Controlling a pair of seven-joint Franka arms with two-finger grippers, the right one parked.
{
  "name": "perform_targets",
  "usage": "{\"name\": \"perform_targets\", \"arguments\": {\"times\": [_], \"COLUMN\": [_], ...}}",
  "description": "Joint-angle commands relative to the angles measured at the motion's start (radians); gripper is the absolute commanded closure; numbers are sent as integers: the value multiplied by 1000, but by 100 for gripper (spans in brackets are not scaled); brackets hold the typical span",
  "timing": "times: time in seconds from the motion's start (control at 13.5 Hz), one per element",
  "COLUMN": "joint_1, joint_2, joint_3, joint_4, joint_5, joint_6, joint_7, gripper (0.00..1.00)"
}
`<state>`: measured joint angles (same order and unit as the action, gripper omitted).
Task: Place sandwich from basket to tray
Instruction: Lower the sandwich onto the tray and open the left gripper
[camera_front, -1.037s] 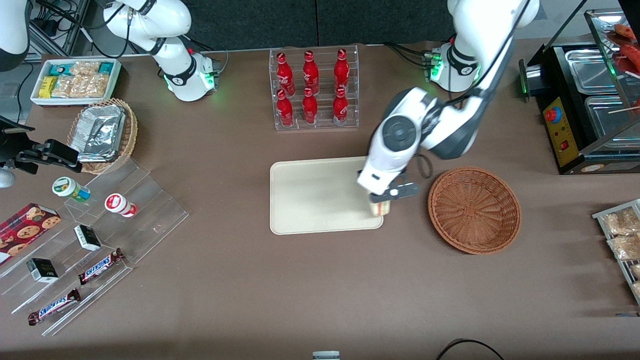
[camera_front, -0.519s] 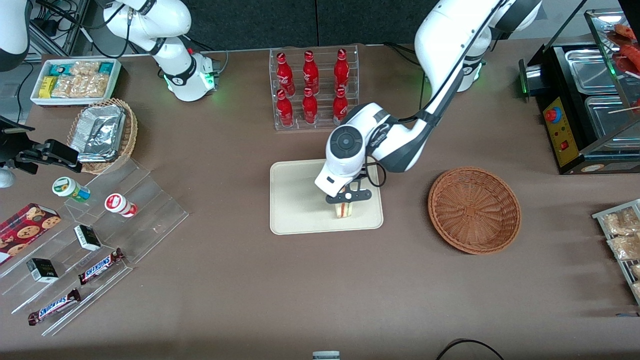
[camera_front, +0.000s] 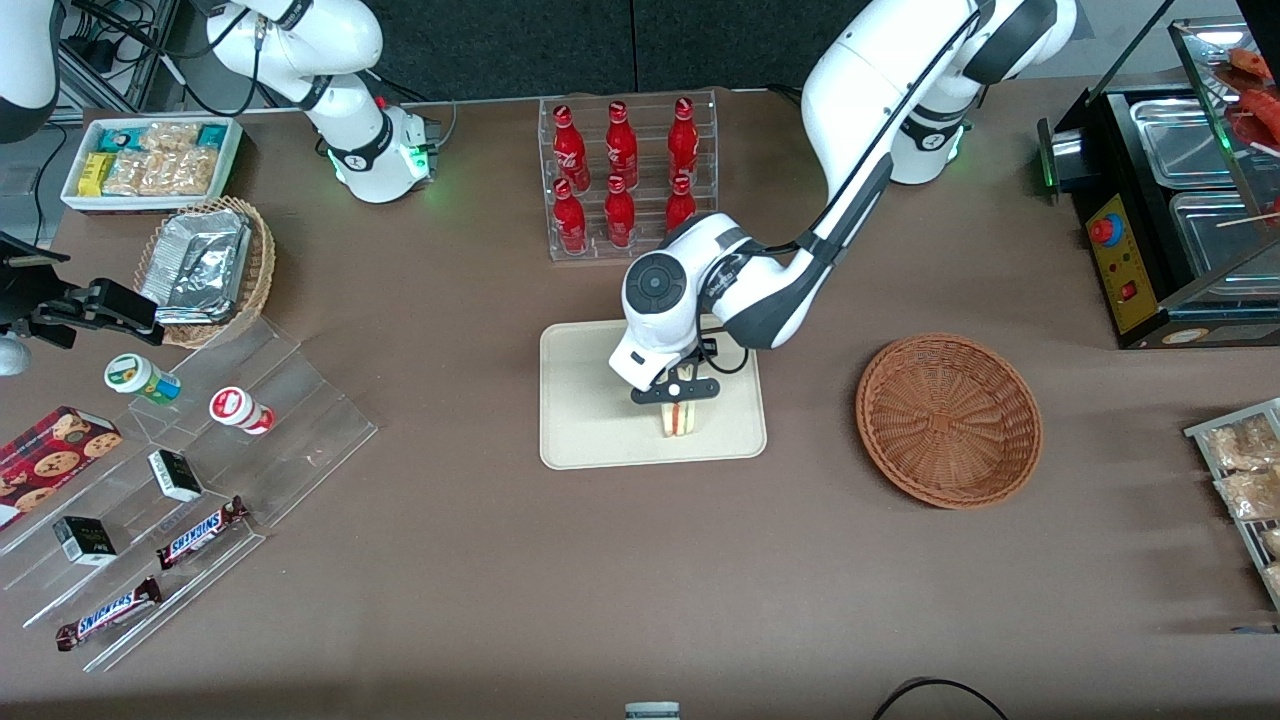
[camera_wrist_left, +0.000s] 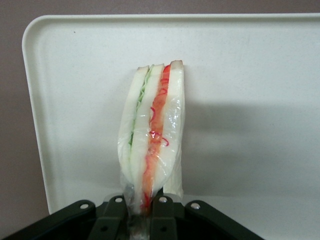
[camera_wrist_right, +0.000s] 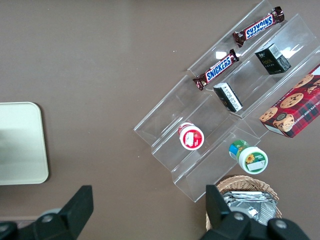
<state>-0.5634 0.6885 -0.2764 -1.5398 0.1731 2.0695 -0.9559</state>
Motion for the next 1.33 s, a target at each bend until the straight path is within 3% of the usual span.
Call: {"name": "perform_targets", "arguments": {"times": [0.0, 0.07, 0.15, 0.22, 0.96, 1.26], "joint_1": [-21, -21, -21, -21, -1, 95], "joint_2": [22, 25, 31, 31, -12, -99], "joint_3": [14, 14, 14, 14, 19, 17], "joint_4": [30, 30, 30, 30, 86, 92], "joint_5": [42, 43, 43, 43, 42, 26], "joint_6": [1, 1, 1, 6, -32, -133], "joint_7": [-32, -32, -32, -32, -34, -26], "gripper": [100, 97, 34, 0, 0, 0]}}
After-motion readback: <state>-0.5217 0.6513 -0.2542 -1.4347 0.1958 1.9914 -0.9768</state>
